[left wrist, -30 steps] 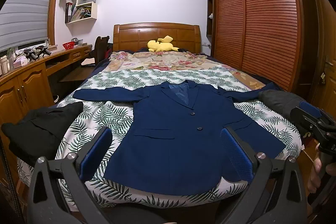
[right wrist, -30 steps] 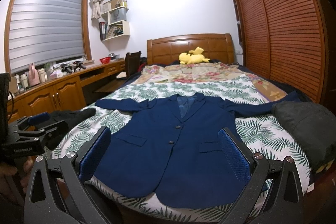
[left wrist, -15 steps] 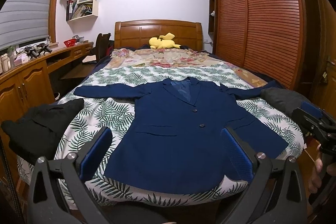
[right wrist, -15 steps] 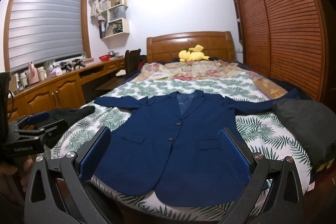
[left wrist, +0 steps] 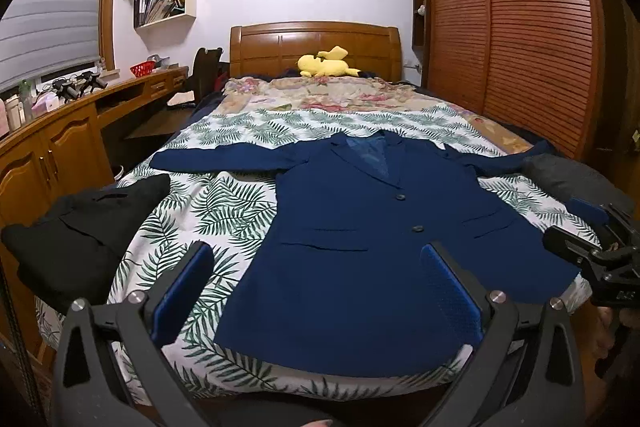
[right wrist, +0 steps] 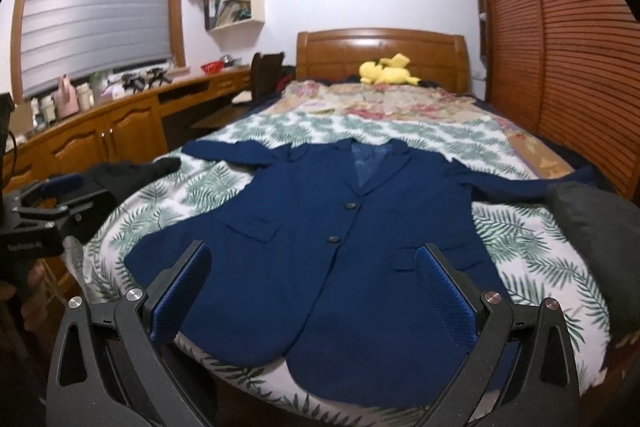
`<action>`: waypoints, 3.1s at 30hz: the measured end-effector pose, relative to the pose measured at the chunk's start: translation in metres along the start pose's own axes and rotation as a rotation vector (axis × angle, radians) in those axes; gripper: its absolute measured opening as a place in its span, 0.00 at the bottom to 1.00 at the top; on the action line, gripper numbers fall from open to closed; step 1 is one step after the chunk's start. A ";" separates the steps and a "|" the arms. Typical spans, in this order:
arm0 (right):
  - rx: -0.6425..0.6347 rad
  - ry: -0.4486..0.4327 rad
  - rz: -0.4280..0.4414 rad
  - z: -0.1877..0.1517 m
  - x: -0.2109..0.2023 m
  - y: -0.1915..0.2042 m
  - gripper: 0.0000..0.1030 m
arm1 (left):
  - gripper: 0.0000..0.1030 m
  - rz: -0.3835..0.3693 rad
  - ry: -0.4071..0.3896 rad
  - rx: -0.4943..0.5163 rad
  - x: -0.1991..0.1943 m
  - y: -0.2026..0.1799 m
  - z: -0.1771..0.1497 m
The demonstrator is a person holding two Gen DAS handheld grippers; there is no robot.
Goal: Fold large clothes
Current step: 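Move the left tool to the blazer sleeve cuff and close on it, then lift the held sleeve and fold it across the blazer front, then open the left tool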
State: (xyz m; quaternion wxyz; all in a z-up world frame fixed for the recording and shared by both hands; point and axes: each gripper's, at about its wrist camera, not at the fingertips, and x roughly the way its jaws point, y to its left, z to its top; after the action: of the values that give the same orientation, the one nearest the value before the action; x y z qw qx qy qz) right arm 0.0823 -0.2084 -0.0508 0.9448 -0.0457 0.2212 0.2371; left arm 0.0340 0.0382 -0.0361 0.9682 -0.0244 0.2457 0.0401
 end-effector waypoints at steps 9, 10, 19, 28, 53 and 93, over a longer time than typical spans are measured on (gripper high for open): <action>-0.037 0.039 0.022 0.015 0.061 0.000 1.00 | 1.00 -0.019 0.057 -0.023 0.037 0.029 -0.005; -0.035 0.049 0.027 0.016 0.070 0.000 1.00 | 1.00 -0.022 0.061 -0.026 0.039 0.031 -0.005; -0.032 0.152 0.044 0.017 0.146 -0.006 0.99 | 1.00 -0.085 0.114 -0.080 0.088 0.067 -0.003; -0.066 0.200 0.070 0.031 0.227 -0.007 0.98 | 1.00 -0.030 0.153 -0.095 0.142 0.095 0.015; -0.019 0.184 0.106 0.009 0.269 -0.016 0.98 | 0.88 0.047 0.201 -0.185 0.338 0.196 0.086; -0.034 0.165 0.127 0.003 0.266 -0.011 0.98 | 0.00 -0.088 0.158 -0.054 0.330 0.111 0.160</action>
State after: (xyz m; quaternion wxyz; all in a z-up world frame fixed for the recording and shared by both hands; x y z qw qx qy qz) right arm 0.2988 -0.1035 -0.1654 0.9057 -0.0669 0.2966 0.2956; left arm 0.3890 0.1813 -0.0559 0.9456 -0.0644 0.3188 0.0022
